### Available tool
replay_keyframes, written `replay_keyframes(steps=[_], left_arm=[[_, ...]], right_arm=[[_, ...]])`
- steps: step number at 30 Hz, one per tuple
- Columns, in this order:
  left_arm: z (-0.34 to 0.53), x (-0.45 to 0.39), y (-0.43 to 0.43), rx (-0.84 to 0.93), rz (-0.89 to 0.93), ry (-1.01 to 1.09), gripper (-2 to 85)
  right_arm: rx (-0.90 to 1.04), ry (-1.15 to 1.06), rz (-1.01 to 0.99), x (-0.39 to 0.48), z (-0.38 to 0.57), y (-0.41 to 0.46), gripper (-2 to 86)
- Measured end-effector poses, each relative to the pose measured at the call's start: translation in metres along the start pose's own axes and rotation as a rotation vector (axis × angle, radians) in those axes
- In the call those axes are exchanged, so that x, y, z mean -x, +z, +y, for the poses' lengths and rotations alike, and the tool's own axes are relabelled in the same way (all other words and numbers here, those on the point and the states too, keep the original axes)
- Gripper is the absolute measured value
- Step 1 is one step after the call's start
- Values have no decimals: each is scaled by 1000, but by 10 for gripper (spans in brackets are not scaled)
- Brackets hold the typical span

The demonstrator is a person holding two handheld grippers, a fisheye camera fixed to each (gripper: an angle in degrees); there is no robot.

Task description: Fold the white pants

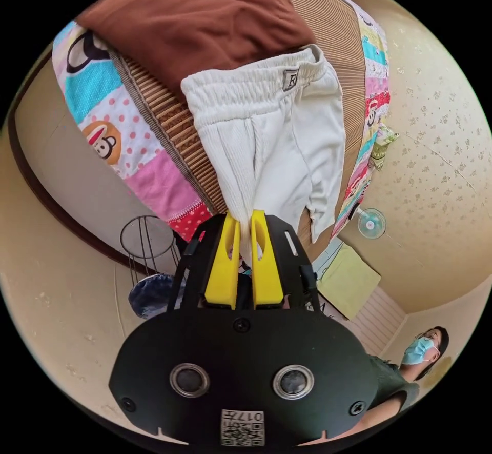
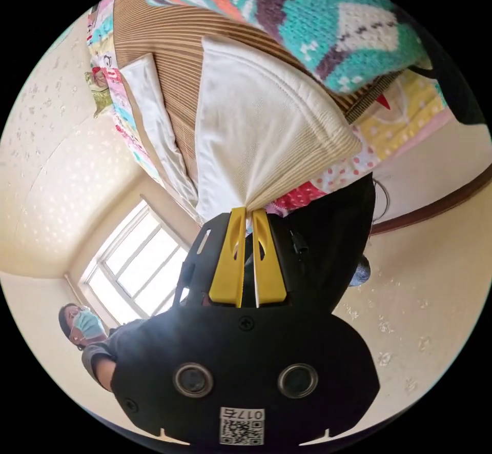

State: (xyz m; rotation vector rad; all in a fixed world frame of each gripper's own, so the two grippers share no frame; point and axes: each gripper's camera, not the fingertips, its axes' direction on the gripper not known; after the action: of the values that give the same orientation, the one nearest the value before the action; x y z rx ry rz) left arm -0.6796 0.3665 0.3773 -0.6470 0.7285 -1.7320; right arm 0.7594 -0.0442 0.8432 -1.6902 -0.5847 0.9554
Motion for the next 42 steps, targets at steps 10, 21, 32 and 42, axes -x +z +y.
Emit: replay_keyframes(steps=[10, 21, 32, 42], left_arm=[[42, 5, -22, -118, 249, -47, 39], [-45, -114, 9, -275, 238, -10, 44], [-99, -136, 44, -349, 252, -37, 49], [-99, -128, 46, -423, 279, 137, 62]], right_arm=[[-219, -368, -329, 82, 33, -8, 18], [-305, -215, -81, 264, -94, 68, 24], [-291, -332, 231, 423, -167, 168, 23], [-290, -569, 146, 459, -156, 211, 49]])
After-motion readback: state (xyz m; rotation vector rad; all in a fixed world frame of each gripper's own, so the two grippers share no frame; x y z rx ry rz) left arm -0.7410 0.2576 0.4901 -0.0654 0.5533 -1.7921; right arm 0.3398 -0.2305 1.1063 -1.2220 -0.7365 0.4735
